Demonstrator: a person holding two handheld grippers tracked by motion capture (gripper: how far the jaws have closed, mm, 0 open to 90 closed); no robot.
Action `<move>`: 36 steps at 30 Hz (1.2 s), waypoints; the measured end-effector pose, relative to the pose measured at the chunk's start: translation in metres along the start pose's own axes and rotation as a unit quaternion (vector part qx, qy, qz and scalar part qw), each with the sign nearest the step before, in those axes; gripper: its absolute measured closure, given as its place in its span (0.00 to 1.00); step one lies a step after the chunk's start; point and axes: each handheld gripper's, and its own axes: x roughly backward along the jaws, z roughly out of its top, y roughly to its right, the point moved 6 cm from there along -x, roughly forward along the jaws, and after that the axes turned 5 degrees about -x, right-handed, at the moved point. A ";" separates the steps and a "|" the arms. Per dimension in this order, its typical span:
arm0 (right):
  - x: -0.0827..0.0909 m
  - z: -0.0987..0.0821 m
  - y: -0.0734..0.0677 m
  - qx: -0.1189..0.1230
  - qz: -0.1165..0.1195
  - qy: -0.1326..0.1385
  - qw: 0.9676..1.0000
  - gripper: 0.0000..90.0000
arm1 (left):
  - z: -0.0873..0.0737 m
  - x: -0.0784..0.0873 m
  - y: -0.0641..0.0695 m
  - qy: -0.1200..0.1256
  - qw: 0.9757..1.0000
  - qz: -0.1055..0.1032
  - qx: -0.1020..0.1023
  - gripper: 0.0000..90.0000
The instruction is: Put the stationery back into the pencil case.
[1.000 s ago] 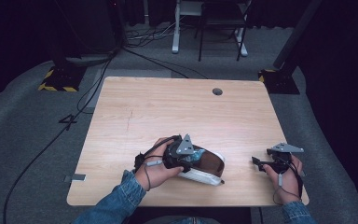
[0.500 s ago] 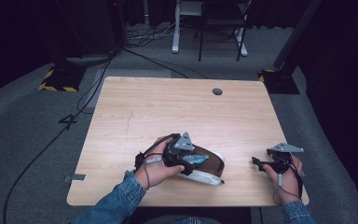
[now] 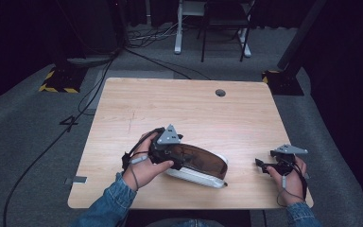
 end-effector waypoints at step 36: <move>-0.005 0.004 -0.002 0.006 0.006 -0.001 1.000 0.21 | -0.106 0.075 -0.079 -0.073 0.983 0.150 0.073 0.18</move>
